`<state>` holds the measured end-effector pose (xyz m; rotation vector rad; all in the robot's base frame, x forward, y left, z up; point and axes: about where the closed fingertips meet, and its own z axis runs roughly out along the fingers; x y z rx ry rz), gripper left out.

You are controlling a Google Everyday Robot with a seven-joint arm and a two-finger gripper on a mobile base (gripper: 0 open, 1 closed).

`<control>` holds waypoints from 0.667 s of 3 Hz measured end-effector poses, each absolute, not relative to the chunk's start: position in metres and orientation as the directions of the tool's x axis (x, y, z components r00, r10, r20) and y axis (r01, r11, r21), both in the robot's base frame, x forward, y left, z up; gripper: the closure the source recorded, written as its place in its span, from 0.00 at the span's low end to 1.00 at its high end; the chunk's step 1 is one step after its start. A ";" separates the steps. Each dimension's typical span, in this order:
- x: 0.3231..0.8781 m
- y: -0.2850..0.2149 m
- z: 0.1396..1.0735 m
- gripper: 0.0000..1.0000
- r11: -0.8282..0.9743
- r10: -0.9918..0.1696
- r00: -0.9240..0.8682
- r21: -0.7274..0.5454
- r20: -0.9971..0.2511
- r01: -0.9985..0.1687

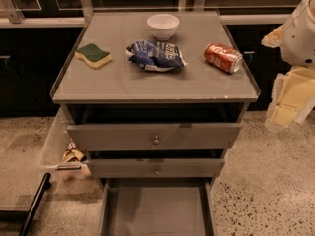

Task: Place blue chip bag into bottom drawer

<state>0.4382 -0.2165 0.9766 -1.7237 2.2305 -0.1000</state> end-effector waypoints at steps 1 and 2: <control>0.438 -0.216 0.977 0.00 0.270 -0.953 -0.221 -0.247 -0.207 -0.931; 0.439 -0.207 0.976 0.00 0.248 -0.956 -0.194 -0.256 -0.218 -0.934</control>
Offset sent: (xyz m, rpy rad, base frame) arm 0.0024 0.0200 -0.0059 0.0205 -0.0030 0.0588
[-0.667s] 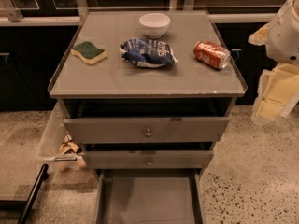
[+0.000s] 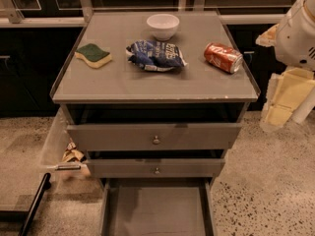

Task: Place blue chip bag into bottom drawer

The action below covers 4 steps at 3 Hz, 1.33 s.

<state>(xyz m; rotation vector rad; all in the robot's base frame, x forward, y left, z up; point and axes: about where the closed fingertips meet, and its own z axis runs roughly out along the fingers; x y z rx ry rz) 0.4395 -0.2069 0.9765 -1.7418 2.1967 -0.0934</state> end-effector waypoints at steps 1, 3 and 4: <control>0.458 -0.174 0.969 0.00 0.208 -0.955 -0.132 -0.278 -0.267 -0.938; 0.530 -0.117 0.958 0.00 0.128 -0.936 0.015 -0.380 -0.351 -0.916; 0.533 -0.116 0.959 0.00 0.131 -0.935 0.017 -0.389 -0.355 -0.912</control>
Offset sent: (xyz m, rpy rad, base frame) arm 0.0965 0.0996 -0.0214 0.1615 -0.1534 0.1993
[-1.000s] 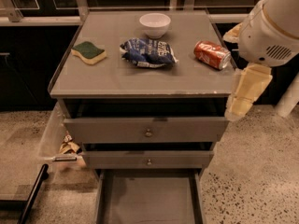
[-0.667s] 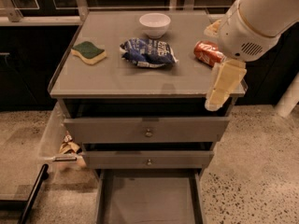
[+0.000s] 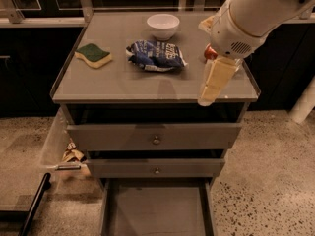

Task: Place blue chip bag into bottom drawer

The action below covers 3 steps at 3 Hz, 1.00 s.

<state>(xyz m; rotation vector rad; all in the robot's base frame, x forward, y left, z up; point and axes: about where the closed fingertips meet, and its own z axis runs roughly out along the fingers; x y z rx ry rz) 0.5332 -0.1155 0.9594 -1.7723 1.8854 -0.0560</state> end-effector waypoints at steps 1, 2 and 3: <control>0.531 -0.111 0.963 0.00 0.126 -0.933 0.033 -0.409 -0.359 -0.904; 0.554 -0.091 0.958 0.00 0.126 -0.904 0.076 -0.433 -0.420 -0.893; 0.589 -0.076 0.949 0.00 0.157 -0.863 0.096 -0.444 -0.496 -0.882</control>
Offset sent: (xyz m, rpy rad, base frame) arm 0.0593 0.0481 -0.0114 0.1769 -0.1098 0.0695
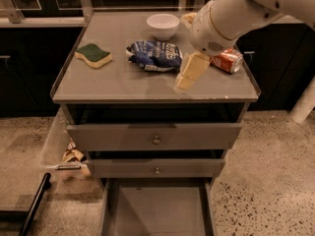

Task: Place blue chip bag into bottom drawer

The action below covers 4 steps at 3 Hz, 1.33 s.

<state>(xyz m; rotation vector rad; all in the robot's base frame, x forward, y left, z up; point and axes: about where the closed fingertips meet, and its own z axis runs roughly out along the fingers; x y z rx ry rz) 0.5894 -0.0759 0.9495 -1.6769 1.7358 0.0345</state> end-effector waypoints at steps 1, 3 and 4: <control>0.619 -0.064 0.937 0.00 0.186 -0.827 0.099 -0.436 -0.553 -0.881; 0.671 -0.051 0.900 0.00 0.246 -0.762 0.072 -0.390 -0.644 -0.887; 0.694 -0.049 0.888 0.00 0.274 -0.736 0.060 -0.378 -0.674 -0.884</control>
Offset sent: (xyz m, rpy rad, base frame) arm 0.0919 0.0231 -0.0552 0.2179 0.0471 -0.0196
